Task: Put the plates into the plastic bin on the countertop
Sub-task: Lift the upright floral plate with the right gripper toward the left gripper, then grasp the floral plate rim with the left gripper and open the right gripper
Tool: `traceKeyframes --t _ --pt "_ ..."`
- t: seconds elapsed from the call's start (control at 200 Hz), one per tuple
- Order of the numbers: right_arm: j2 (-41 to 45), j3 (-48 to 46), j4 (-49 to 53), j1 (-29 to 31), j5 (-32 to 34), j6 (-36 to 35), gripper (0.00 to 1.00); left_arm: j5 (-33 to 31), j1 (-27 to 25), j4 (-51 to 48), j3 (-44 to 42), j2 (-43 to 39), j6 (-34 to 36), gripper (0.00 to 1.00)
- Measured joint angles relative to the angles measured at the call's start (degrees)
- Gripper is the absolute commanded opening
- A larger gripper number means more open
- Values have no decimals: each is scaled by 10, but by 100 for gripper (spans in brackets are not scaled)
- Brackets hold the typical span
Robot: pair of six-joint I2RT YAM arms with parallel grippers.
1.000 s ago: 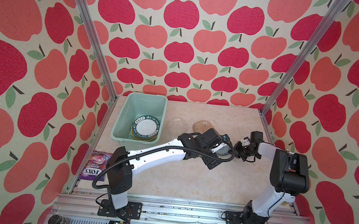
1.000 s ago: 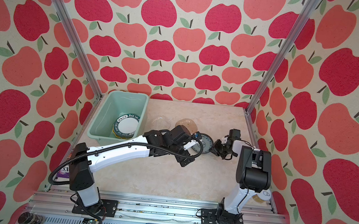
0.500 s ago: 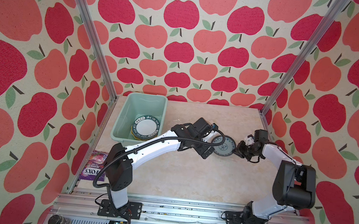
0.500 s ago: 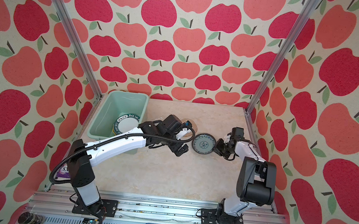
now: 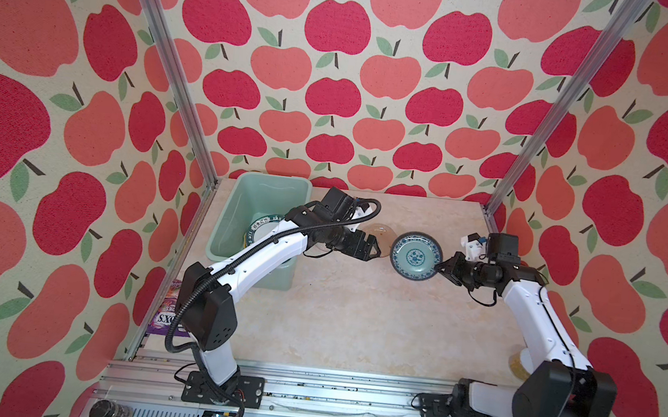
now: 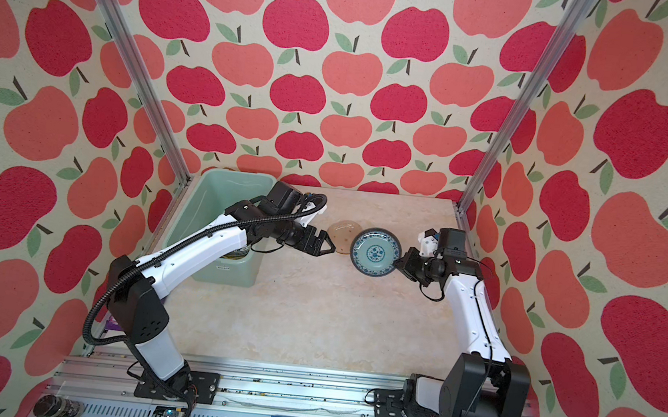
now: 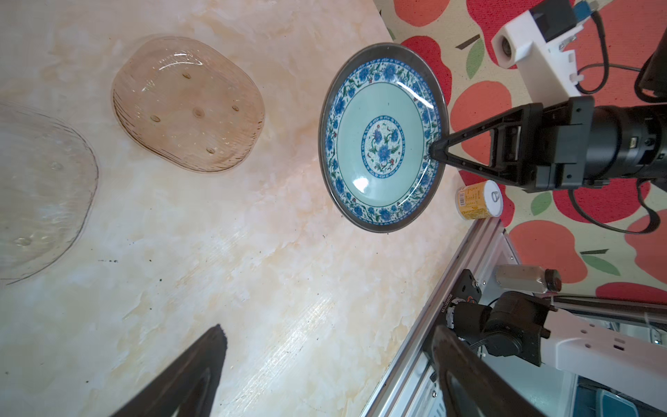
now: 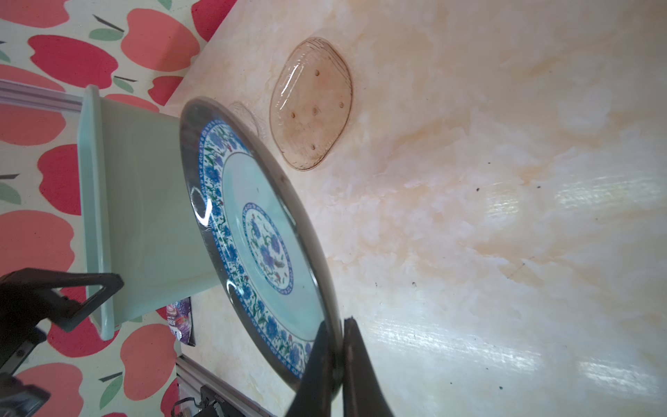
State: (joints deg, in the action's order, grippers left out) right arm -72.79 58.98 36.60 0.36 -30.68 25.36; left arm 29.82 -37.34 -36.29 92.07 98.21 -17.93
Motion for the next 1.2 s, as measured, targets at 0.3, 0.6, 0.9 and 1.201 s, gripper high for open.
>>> traceKeyframes --t 0.3,0.6,0.9,1.201 --pt "28 27 -13 49 -73 43 0 57 26 97 -56 -31 -104 82" --pt "30 56 -22 87 -105 71 0 56 26 176 -71 -29 -146 68" --pt "29 61 -22 99 -93 88 0 51 26 205 -65 -2 -163 38" --pt "29 61 -22 99 -75 98 13 35 26 220 -64 -2 -168 7"
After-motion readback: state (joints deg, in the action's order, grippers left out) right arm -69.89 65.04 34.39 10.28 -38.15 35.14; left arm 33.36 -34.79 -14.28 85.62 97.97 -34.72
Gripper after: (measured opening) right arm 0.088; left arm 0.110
